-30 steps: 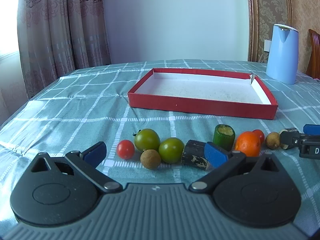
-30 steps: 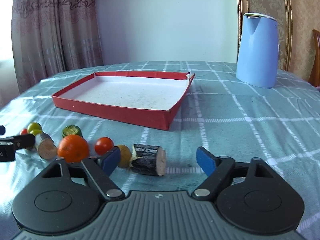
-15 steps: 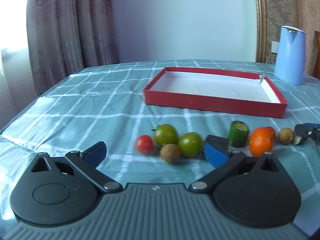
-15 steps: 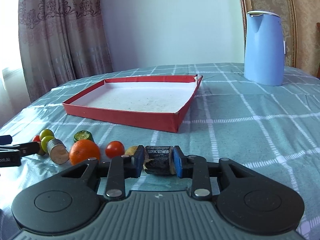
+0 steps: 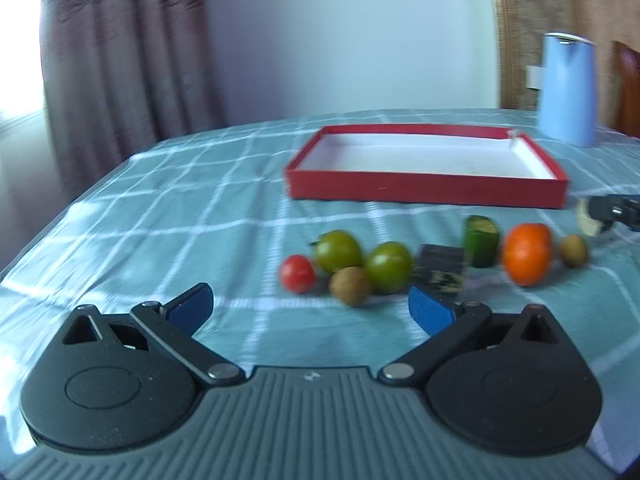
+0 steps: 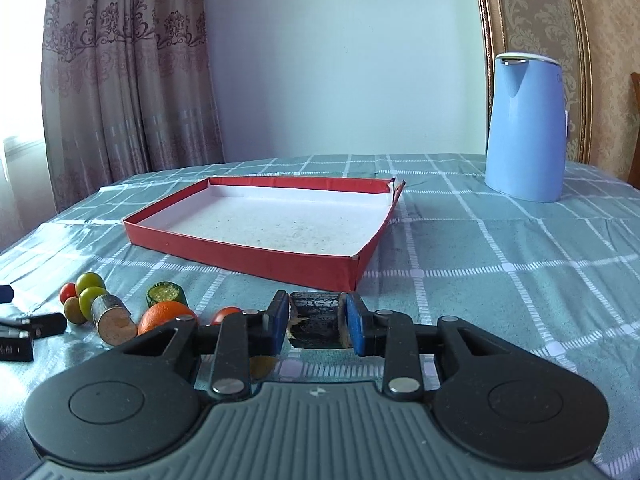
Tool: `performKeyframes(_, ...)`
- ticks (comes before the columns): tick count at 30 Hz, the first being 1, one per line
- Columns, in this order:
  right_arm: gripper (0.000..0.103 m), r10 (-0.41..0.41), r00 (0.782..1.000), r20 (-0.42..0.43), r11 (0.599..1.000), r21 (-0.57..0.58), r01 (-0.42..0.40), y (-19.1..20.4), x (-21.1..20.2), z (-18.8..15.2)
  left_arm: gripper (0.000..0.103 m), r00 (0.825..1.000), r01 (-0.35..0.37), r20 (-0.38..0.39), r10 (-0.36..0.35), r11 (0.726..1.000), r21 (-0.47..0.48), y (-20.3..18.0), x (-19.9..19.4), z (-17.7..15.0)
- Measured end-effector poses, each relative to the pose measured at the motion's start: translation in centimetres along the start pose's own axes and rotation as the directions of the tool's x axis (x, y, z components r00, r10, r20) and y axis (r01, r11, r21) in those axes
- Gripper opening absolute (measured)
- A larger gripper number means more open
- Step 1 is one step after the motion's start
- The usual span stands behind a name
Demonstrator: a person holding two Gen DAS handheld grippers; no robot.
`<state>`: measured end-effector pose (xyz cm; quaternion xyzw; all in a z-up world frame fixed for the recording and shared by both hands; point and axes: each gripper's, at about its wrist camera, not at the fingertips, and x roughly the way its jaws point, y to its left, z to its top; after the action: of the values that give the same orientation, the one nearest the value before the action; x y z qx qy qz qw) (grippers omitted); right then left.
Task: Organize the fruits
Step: 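Grasp the black cylinder with the right tool while the left tool grasps the brown longan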
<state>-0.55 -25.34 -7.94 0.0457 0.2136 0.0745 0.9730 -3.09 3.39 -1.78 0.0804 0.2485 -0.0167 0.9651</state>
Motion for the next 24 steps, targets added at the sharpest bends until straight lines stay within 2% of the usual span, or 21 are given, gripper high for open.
performKeyframes(3,0.03,0.003,1.0,-0.004,1.0,0.007,-0.003,-0.1,0.1,0.0,0.096,1.0,0.012,0.018,-0.013,1.0,0.029,-0.6,0.1,0.2)
performKeyframes(5,0.03,0.004,1.0,-0.004,1.0,0.008,-0.004,-0.1,0.0,0.0,0.089,0.998,0.054,0.014,-0.054,0.998,0.029,-0.8,0.4,0.3)
performKeyframes(7,0.03,0.007,1.0,-0.008,1.0,0.008,-0.007,-0.1,0.1,0.0,0.087,0.996,0.084,-0.005,-0.084,0.996,0.018,-0.7,0.7,0.2)
performKeyframes(10,0.03,0.01,1.0,-0.012,1.0,0.017,-0.009,-0.2,0.2,0.0,0.075,0.992,0.129,0.008,-0.129,0.992,0.012,-0.7,0.8,0.0)
performKeyframes(13,0.03,0.013,1.0,-0.017,1.0,0.019,-0.013,-0.2,0.3,0.0,0.056,0.99,0.141,0.009,-0.142,0.989,0.036,-1.0,0.9,0.0)
performKeyframes(15,0.03,0.013,1.0,-0.017,1.0,0.021,-0.013,-0.3,0.3,0.0,0.035,0.986,0.164,-0.021,-0.163,0.985,0.05,-1.1,1.4,0.0)
performKeyframes(17,0.03,0.013,1.0,-0.017,1.0,0.024,-0.013,-0.3,0.3,0.0,0.035,0.99,0.141,-0.036,-0.139,0.989,0.054,-1.1,1.9,0.1)
performKeyframes(20,0.03,0.017,1.0,-0.022,0.999,0.027,-0.016,-0.4,0.3,0.0,0.035,0.987,0.157,-0.046,-0.156,0.987,0.025,-0.6,2.4,0.2)
performKeyframes(24,0.03,0.023,0.999,-0.026,0.999,0.024,-0.022,-0.3,0.5,-0.1,0.035,0.988,0.15,-0.045,-0.148,0.987,0.049,-1.0,2.7,0.5)
